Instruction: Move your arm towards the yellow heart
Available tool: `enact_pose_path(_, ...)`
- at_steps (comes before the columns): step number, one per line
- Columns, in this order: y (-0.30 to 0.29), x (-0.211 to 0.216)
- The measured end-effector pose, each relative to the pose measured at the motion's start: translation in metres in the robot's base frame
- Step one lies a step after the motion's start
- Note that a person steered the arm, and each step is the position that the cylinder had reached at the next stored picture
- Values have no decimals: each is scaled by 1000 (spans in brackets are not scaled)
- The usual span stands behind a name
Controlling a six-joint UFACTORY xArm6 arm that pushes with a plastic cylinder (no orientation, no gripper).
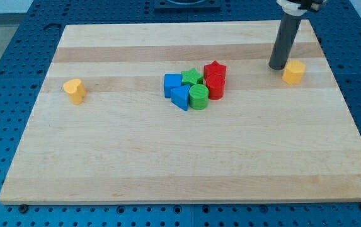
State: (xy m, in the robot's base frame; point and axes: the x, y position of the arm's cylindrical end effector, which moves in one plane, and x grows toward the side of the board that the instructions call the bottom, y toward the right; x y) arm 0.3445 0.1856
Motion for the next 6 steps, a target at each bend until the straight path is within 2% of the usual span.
enact_pose_path(1, -14, -9)
enact_pose_path(2, -87, -41)
enact_pose_path(3, -203, -41)
enact_pose_path(4, -326, -13)
enact_pose_path(5, -406, 30)
enact_pose_path(6, -425, 65)
